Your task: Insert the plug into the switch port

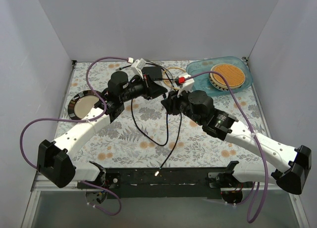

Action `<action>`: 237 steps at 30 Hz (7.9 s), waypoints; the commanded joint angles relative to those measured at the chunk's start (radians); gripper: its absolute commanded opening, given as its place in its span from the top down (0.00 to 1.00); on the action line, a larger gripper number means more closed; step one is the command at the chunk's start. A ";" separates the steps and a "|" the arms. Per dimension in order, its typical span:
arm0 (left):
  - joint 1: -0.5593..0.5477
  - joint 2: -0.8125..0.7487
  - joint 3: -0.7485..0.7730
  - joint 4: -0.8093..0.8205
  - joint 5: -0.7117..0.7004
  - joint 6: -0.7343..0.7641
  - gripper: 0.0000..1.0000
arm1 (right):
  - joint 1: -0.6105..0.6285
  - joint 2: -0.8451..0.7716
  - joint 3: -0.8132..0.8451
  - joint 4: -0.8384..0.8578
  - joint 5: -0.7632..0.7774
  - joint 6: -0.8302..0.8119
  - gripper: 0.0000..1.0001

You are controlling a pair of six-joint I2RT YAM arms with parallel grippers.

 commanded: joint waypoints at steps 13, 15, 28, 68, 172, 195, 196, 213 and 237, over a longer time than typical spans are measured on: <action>-0.004 -0.063 0.008 0.005 0.009 0.017 1.00 | 0.002 -0.004 0.020 0.036 0.037 0.045 0.95; -0.004 -0.059 0.011 0.001 0.012 0.020 0.87 | 0.002 0.001 0.021 0.030 0.042 0.045 0.99; 0.032 -0.102 0.086 -0.239 -0.423 0.081 0.02 | -0.006 -0.166 0.116 -0.048 0.143 -0.119 0.99; 0.151 0.945 0.877 -0.204 -0.698 0.256 0.02 | -0.006 -0.479 0.249 -0.275 0.350 -0.184 0.99; 0.134 -0.102 -0.520 -0.288 -1.029 -0.140 0.02 | -0.078 0.496 -0.046 0.143 -0.365 0.164 0.99; 0.134 0.033 -0.526 -0.120 -0.744 -0.060 0.02 | -0.208 0.843 0.146 0.263 -0.545 0.215 0.99; 0.133 0.027 -0.534 -0.100 -0.700 -0.058 0.02 | -0.214 0.867 0.164 0.258 -0.565 0.214 0.99; 0.090 -0.180 -0.627 -0.144 -0.604 -0.135 0.02 | -0.250 0.900 0.284 0.159 -0.550 0.149 0.99; 0.197 0.079 -0.287 -0.155 -0.819 -0.024 0.02 | -0.138 0.464 -0.018 -0.056 -0.336 -0.059 0.99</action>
